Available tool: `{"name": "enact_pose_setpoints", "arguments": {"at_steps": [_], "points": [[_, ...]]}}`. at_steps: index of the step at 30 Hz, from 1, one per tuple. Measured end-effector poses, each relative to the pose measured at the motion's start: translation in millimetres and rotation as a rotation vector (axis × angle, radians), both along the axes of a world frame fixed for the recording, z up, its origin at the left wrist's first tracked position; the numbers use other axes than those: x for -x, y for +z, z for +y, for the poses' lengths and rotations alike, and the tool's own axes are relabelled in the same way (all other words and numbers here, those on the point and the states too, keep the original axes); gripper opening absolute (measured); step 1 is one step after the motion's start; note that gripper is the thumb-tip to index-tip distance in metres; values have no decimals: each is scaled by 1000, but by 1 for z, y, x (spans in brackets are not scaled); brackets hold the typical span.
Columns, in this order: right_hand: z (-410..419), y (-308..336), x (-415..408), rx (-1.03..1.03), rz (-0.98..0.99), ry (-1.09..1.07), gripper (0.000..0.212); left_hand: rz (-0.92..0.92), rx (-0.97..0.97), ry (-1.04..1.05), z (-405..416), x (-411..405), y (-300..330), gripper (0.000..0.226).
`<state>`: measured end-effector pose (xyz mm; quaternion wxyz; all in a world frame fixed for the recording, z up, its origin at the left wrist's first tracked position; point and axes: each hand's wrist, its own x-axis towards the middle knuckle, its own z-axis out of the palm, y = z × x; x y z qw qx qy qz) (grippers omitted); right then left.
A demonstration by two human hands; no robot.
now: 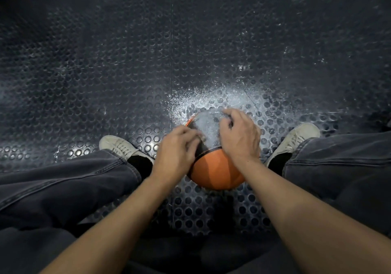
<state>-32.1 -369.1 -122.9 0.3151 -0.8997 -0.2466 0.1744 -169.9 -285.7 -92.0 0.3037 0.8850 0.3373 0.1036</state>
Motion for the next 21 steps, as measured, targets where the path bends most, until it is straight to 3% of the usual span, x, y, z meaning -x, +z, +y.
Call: {"name": "enact_pose_setpoints", "arguments": {"at_steps": [4, 9, 14, 19, 21], "points": [[10, 4, 5, 11, 24, -82, 30, 25, 58, 169, 29, -24, -5, 17], [6, 0, -3, 12, 46, -113, 29, -31, 17, -94, -12, 3, 9, 17], [10, 3, 5, 16, 31, -122, 28, 27, 47, 157, 24, -18, -2, 17], [3, 2, -3, 9, 60, -160, 32, -3, -35, -222, -19, 3, 10, 19], [1, 1, -2, -1, 58, -132, 32, 2, -49, -150, 1, -10, 6, 17]]}}
